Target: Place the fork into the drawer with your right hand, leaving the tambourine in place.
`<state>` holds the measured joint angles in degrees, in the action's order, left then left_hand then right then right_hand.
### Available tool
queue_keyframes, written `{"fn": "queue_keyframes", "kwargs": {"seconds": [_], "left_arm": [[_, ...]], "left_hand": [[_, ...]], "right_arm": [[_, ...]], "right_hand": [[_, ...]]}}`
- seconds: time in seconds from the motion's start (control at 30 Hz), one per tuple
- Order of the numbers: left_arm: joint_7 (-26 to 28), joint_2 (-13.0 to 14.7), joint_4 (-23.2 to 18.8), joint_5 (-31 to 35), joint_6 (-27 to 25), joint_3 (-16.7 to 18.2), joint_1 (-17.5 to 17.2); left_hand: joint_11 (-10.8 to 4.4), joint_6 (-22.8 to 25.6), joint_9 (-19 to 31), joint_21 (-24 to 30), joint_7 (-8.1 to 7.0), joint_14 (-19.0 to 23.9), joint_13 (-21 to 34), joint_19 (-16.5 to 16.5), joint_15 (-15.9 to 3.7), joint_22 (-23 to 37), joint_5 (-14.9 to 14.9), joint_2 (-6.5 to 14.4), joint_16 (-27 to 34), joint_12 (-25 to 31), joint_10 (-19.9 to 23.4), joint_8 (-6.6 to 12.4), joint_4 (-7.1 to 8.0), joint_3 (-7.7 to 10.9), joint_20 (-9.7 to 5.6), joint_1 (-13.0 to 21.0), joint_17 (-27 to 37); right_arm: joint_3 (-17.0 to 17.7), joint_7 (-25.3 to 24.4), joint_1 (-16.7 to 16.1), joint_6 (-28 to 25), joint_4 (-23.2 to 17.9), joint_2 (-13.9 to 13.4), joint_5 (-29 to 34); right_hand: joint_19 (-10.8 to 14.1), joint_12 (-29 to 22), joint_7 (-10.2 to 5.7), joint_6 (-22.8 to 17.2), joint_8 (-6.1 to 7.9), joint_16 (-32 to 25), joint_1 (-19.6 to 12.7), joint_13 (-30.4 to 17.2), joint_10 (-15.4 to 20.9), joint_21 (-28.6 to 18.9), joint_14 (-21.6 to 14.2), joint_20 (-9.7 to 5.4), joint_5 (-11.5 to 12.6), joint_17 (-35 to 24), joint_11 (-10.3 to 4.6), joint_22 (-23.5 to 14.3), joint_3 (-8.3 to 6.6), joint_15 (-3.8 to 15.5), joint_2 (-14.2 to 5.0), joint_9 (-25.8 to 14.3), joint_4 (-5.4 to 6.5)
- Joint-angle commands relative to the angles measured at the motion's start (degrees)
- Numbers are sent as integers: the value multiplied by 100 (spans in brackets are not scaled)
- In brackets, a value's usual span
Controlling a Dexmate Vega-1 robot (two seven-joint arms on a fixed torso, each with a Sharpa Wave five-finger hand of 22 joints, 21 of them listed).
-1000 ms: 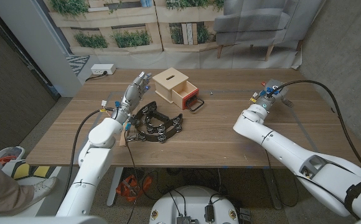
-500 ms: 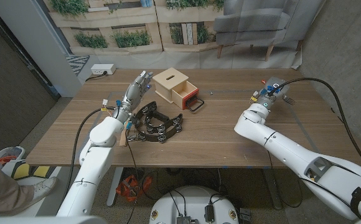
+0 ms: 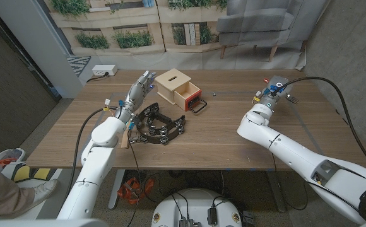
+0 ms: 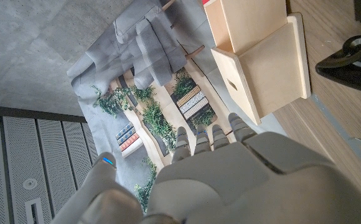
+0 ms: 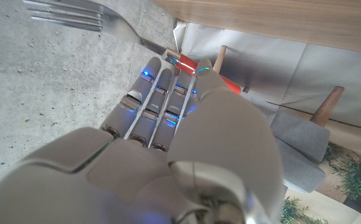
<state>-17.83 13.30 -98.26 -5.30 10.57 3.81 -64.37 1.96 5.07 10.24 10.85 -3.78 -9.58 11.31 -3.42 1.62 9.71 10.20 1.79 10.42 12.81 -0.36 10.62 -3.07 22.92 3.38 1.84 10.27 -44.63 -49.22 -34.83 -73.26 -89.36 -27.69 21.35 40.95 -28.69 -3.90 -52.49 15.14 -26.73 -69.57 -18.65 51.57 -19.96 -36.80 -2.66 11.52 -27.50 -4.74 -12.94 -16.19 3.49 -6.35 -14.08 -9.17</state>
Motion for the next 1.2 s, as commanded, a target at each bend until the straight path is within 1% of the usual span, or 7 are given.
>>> {"fn": "queue_keyframes", "kwargs": {"seconds": [0.03,0.23,0.4,0.47,0.6,0.83,1.2], "left_arm": [[-46,35,-18,-20,-57,-10,43],[-56,38,-22,-15,-72,-29,55],[-78,37,-14,-30,-94,-45,52],[-69,29,-1,-30,-118,-48,45],[-50,8,-5,-35,-123,-50,12],[-2,-5,-80,-7,-93,-34,-67],[77,-1,-291,54,-154,-2,-208]], "left_hand": [[-22,42,13,25,6,-19,11,13,27,29,13,27,18,17,19,15,11,-9,-4,-14,8],[-17,47,13,24,6,-21,11,14,34,29,13,28,17,16,19,16,13,-10,-8,-14,8],[6,41,13,33,10,-11,11,43,55,27,14,31,21,21,34,14,15,-11,-19,-12,7],[1,41,13,34,11,-9,11,49,57,27,14,32,21,20,34,14,15,-12,-18,-11,7],[17,42,13,32,8,-10,12,47,54,27,14,33,21,20,34,15,16,-12,-17,-10,7],[16,54,13,29,14,-14,12,45,35,26,15,35,18,22,44,19,17,-13,-28,-8,7],[-3,58,13,18,16,-9,12,23,24,26,14,36,19,23,52,19,19,-17,-21,-6,6]], "right_arm": [[-66,99,-84,10,-373,-244,78],[-92,150,-137,-25,-634,-367,127],[-257,247,-114,-83,-897,-514,226],[-324,310,-103,-75,-1073,-622,267],[-415,409,-64,-92,-1246,-739,324],[-453,424,-67,-17,-1397,-809,405],[-669,469,34,37,-1610,-895,627]], "right_hand": [[-28,-25,-42,-17,9,22,-142,-25,238,-27,-10,4,34,-33,-316,-7,33,962,-155,-24,23],[-45,-28,-51,-11,5,47,-146,-30,238,-38,18,-9,38,-31,-325,-9,41,962,-160,-31,24],[-50,-30,-67,-6,1,53,-146,-36,232,-50,23,-10,38,-37,-329,-10,52,963,-162,-35,26],[-55,-31,-69,2,-3,53,-147,-38,230,-52,21,-17,40,-40,-334,-11,52,965,-170,-36,28],[-57,-29,-73,13,-9,39,-160,-48,209,-63,-7,-25,43,-55,-350,-11,51,982,-191,-40,28],[-52,-40,-79,23,-13,36,-173,-61,213,-82,-26,-42,46,-66,-350,-12,59,983,-193,-49,22],[-84,-43,-101,5,-10,69,-174,-64,216,-98,-5,-59,48,-63,-364,-14,75,973,-189,-56,24]]}}
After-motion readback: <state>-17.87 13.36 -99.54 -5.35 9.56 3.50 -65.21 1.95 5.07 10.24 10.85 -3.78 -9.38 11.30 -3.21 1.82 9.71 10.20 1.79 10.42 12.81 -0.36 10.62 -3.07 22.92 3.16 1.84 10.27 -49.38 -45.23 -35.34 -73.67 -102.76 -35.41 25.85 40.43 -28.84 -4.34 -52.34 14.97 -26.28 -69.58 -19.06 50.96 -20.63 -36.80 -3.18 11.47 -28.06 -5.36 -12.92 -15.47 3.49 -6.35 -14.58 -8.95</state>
